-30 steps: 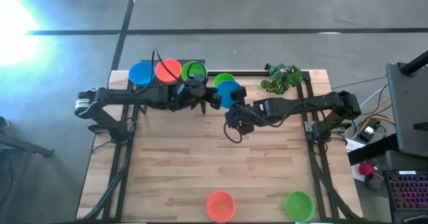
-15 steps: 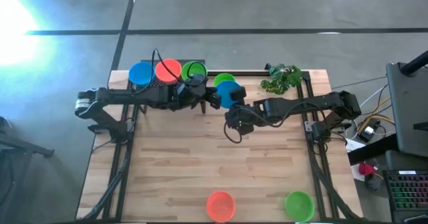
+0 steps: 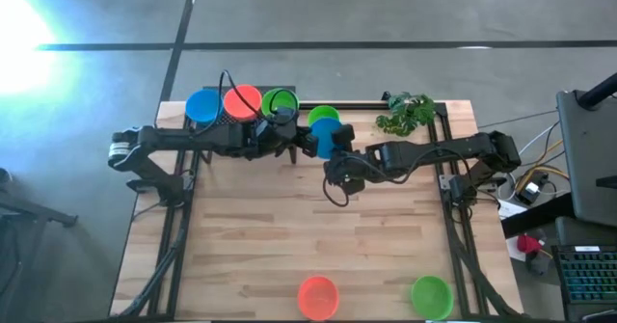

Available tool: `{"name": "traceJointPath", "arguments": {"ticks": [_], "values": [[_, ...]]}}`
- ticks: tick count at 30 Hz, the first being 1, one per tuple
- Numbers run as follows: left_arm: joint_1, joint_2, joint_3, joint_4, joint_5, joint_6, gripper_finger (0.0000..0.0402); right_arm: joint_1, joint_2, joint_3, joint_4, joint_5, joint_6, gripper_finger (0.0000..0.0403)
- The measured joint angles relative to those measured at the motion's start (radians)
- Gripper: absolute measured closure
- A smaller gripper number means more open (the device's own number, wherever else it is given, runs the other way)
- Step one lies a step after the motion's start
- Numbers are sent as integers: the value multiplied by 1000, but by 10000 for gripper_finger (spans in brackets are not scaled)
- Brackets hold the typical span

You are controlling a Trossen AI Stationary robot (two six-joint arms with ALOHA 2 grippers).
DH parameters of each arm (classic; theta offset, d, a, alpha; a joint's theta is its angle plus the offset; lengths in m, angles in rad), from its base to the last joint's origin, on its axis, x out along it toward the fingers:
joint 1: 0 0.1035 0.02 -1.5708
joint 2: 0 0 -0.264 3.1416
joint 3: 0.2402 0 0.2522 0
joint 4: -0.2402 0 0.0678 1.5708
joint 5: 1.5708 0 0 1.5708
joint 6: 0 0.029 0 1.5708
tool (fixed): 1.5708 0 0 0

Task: Pick & Place Mini bowls
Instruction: Stack the blue bowl on top of the blue bowl on the shelf

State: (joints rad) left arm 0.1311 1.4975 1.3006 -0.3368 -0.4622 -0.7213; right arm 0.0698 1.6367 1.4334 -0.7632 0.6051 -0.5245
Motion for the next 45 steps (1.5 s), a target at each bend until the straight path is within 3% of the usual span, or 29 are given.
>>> {"name": "traceJointPath", "arguments": {"ticks": [8, 19, 24, 35, 39, 45], "values": [[24, -3, 0, -3, 4, -8, 401, 6, -49, 0, 4, -8, 158, 276], [83, -27, 7, -41, 43, 16, 401, 6, -195, 0, 6, -36, 349, 281], [124, -55, 91, -216, 46, 43, 401, 6, -266, 0, 8, -38, 428, 288], [288, -64, 453, -805, 126, 242, 401, 6, -349, 0, 20, -37, 444, 304], [352, -65, 531, -927, 207, 294, 401, 6, -351, -1, 12, -38, 443, 309], [411, -65, 610, -1075, 219, 328, 401, 6, -351, -1, 12, -38, 436, 315]]}}
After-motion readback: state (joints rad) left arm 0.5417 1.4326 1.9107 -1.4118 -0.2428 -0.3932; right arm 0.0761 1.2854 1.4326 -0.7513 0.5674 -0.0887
